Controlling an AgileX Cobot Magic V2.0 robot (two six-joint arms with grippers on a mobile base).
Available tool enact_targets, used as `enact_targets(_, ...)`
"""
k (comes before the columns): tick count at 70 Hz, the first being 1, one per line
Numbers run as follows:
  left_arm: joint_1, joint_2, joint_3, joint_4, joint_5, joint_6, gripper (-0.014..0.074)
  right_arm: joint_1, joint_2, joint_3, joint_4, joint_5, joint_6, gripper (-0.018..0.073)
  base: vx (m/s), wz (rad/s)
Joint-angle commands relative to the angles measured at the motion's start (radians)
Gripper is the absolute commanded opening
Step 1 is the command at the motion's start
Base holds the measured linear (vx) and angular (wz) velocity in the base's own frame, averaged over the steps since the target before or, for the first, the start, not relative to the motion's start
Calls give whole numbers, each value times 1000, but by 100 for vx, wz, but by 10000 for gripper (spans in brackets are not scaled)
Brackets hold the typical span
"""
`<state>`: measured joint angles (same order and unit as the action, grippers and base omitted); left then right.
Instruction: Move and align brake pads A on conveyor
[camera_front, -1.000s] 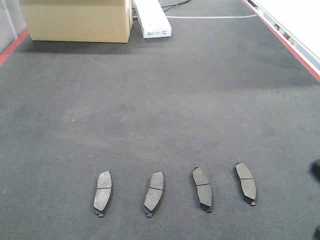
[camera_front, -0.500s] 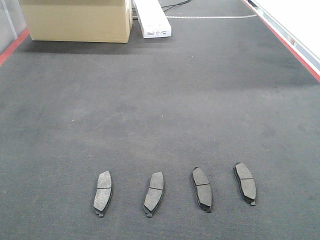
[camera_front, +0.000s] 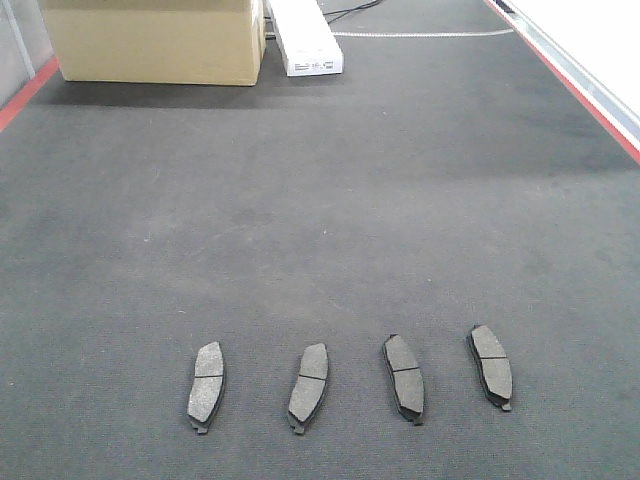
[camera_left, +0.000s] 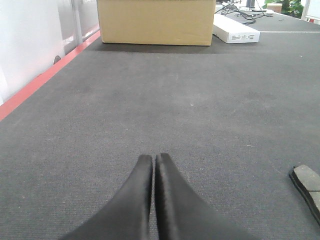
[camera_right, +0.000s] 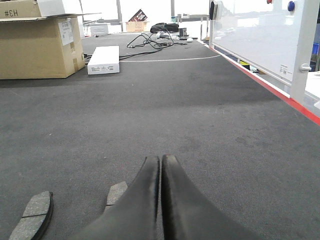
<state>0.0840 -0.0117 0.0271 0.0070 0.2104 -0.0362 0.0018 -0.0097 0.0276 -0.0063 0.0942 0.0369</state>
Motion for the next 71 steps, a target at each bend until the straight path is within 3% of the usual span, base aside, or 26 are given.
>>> enact_targets(1,2,-13,28,-7,-73,-3,-6,-5,-11,7,-12,-74,-4,-3,0,0)
enact_targets(71,2,-13,28,-7,-73,-3,-6,-5,-11,7,-12,-74,-4,-3,0,0)
